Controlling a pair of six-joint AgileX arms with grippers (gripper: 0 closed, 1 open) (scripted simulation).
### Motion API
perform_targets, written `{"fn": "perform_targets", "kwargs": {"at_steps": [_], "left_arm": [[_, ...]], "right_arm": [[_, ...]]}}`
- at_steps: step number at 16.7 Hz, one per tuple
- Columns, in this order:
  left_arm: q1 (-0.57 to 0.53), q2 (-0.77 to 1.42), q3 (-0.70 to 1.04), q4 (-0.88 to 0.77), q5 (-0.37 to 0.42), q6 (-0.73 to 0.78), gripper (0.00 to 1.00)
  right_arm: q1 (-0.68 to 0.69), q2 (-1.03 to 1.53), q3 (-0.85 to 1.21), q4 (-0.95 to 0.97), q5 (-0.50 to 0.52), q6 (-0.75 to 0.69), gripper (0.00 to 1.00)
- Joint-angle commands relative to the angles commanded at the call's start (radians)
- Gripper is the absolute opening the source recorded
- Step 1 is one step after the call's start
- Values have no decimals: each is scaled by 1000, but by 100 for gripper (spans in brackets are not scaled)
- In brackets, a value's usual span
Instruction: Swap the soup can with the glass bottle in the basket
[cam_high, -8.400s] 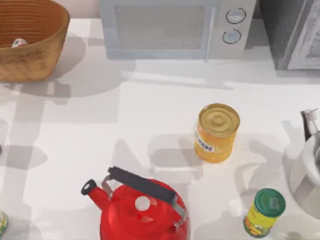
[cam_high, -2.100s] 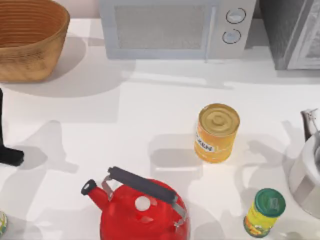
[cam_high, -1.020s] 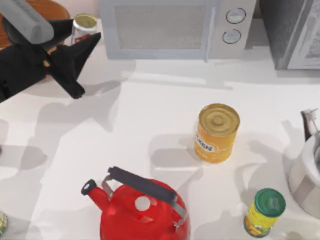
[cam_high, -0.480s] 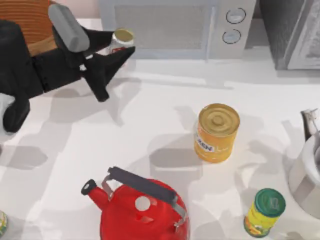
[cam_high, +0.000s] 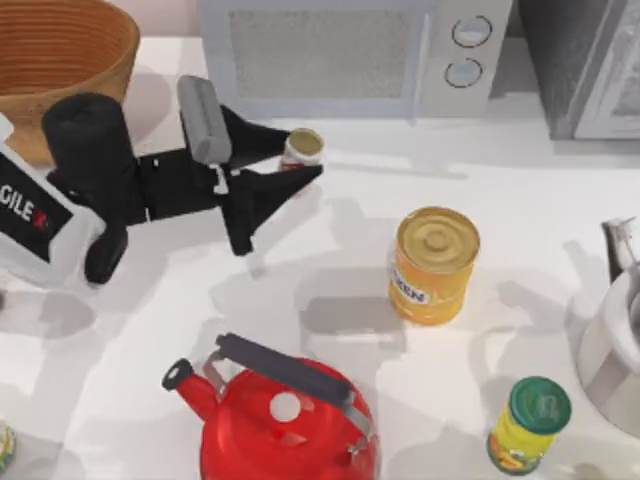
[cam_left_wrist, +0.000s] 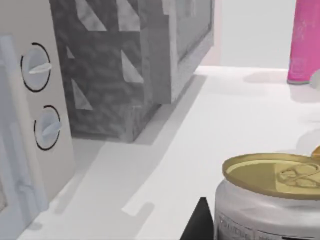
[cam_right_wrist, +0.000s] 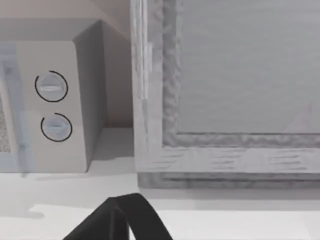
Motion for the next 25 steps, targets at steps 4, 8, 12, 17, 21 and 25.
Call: {"fn": "perform_targets", "kwargs": {"at_steps": [4, 8, 12, 17, 21, 25], "left_arm": [[-35, 184, 69, 122, 102, -29, 0], [-73, 323, 126, 226, 186, -67, 0], [-81, 346, 136, 245, 202, -77, 0], [-81, 346, 136, 245, 202, -77, 8], [-81, 346, 136, 245, 202, -77, 38], [-81, 346, 136, 245, 202, -77, 68]], "right_arm": [[0, 0, 0, 0, 0, 0, 100], [0, 0, 0, 0, 0, 0, 100], [0, 0, 0, 0, 0, 0, 100], [0, 0, 0, 0, 0, 0, 100], [0, 0, 0, 0, 0, 0, 100], [0, 0, 0, 0, 0, 0, 100]]}}
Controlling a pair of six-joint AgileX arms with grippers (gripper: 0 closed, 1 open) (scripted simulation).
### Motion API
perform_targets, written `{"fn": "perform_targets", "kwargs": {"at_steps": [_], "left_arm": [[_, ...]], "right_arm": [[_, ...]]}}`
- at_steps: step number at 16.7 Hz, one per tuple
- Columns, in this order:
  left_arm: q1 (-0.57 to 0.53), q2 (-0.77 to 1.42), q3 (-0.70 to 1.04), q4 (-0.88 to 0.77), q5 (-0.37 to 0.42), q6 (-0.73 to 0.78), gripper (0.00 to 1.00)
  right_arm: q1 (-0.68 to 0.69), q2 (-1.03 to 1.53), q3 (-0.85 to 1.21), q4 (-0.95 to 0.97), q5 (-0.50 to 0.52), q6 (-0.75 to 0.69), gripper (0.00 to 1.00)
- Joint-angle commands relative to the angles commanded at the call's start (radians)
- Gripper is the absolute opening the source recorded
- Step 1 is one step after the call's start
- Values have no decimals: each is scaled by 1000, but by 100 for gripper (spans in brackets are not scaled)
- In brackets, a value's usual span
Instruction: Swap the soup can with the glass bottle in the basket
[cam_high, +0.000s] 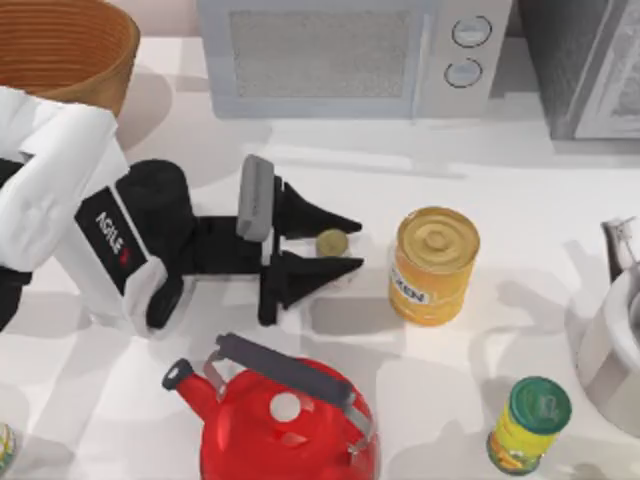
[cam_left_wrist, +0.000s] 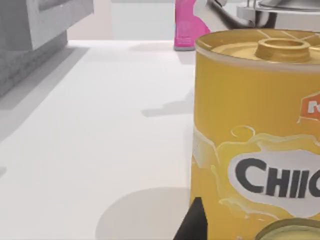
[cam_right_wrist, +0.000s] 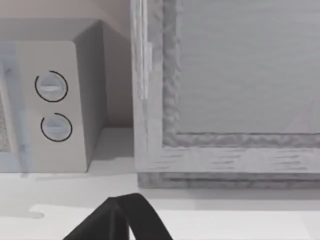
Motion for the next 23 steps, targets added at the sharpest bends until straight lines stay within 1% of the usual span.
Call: {"fn": "perform_targets", "kwargs": {"at_steps": [4, 5, 15, 17, 19, 23], "left_arm": [[0, 0, 0, 0, 0, 0, 98], [0, 0, 0, 0, 0, 0, 100], [8, -10, -6, -9, -9, 0, 100], [31, -62, -35, -52, -51, 0, 100], [66, -156, -85, -126, -120, 0, 100], [146, -469, -232, -340, -310, 1, 100]], "right_arm": [[0, 0, 0, 0, 0, 0, 100], [0, 0, 0, 0, 0, 0, 100], [0, 0, 0, 0, 0, 0, 100], [0, 0, 0, 0, 0, 0, 100], [0, 0, 0, 0, 0, 0, 100], [0, 0, 0, 0, 0, 0, 100]]}}
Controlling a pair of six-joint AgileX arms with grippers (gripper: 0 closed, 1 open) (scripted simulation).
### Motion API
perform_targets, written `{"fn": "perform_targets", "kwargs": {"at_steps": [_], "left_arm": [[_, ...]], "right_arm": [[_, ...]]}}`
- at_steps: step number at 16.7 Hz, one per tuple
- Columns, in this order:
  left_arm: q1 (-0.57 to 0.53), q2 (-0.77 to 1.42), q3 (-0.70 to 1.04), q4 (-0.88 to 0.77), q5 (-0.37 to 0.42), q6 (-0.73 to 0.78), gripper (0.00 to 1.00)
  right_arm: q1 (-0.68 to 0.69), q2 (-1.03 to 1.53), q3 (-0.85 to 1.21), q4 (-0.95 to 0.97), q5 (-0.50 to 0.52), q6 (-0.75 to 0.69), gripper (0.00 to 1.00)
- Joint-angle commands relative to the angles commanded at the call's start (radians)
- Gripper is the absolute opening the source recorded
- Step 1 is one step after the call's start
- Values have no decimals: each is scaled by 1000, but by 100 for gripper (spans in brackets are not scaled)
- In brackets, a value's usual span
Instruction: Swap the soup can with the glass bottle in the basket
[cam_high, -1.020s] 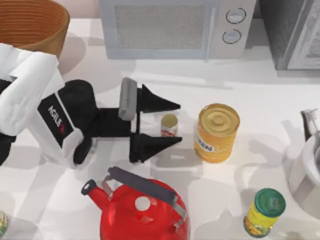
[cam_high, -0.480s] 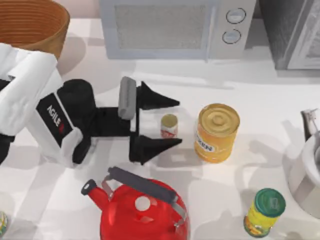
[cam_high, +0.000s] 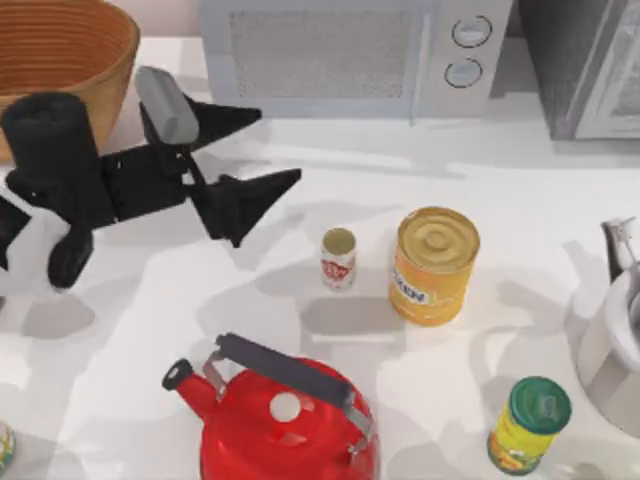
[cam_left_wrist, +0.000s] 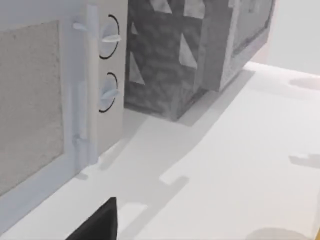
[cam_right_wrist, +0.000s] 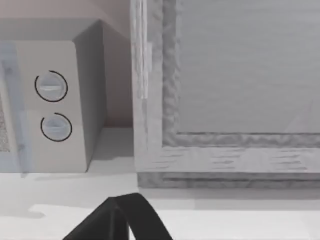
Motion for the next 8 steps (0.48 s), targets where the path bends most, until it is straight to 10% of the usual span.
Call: {"fn": "perform_targets", "kwargs": {"at_steps": [8], "left_arm": [[135, -1006, -387, -534, -466, -6, 100]], "right_arm": [[0, 0, 0, 0, 0, 0, 100]]}}
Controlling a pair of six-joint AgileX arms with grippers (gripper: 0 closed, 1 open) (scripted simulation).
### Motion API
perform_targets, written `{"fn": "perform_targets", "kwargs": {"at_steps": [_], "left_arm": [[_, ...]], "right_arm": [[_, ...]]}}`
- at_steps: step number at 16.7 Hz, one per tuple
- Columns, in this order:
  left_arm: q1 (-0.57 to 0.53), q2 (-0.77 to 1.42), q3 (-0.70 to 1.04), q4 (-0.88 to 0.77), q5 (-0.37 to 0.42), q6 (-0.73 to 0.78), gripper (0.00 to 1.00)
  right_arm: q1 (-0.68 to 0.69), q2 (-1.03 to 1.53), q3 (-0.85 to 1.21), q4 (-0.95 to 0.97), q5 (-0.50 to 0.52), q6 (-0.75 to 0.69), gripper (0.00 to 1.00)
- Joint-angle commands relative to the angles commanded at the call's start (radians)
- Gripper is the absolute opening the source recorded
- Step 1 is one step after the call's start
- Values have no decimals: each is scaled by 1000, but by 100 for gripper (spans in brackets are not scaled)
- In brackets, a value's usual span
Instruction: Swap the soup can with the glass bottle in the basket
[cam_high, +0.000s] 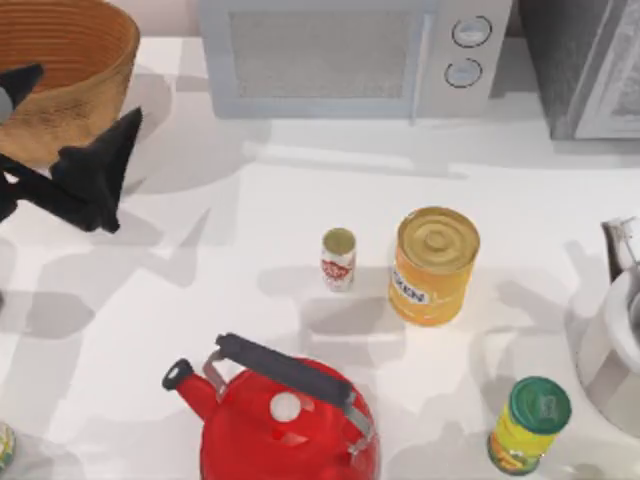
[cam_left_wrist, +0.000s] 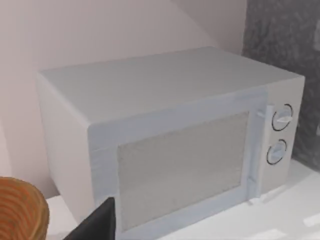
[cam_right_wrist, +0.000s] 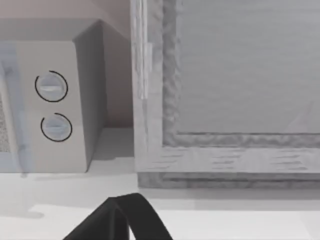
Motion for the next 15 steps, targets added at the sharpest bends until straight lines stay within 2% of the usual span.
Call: {"fn": "perform_targets", "kwargs": {"at_steps": [4, 8, 12, 15], "left_arm": [[39, -489, -188, -242, -218, -9, 100], [56, -832, -338, -427, -390, -18, 100], [60, -1006, -425, -531, -488, -25, 100], [59, -1030, -437, -546, -502, -26, 100]], "right_arm": [[0, 0, 0, 0, 0, 0, 100], [0, 0, 0, 0, 0, 0, 100], [0, 0, 0, 0, 0, 0, 100], [0, 0, 0, 0, 0, 0, 100]]}}
